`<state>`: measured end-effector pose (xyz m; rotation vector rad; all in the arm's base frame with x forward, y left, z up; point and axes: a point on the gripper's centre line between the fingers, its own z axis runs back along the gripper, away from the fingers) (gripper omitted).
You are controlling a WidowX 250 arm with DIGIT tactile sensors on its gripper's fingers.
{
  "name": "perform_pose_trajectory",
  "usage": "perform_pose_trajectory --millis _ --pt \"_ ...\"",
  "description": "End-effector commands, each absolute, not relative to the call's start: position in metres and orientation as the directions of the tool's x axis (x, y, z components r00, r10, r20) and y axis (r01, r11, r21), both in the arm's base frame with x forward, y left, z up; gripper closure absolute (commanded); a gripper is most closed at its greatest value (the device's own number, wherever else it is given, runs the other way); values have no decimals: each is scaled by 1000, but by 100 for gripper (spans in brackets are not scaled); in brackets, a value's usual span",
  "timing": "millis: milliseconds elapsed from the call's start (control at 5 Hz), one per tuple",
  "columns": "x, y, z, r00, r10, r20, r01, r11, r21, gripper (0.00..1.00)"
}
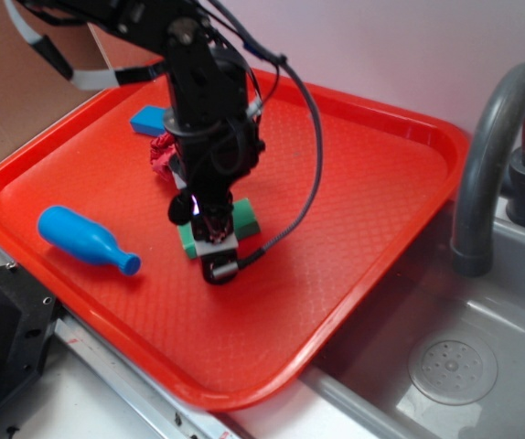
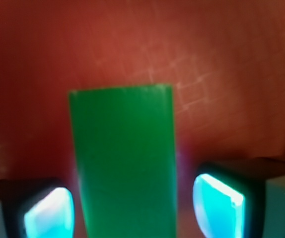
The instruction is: Grab the green block.
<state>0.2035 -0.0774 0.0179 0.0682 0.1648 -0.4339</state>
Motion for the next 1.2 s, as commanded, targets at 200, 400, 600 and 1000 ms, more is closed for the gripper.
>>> perform_pose_trajectory --millis 200,400,600,1000 --pt "201 -85 13 885 -443 -143 454 889 56 100" --pt "204 -68 61 947 -308 -91 319 933 165 100" --pt "209 -47 110 985 -171 19 166 972 164 100" --pt "202 -4 196 987 86 136 -78 995 -60 100"
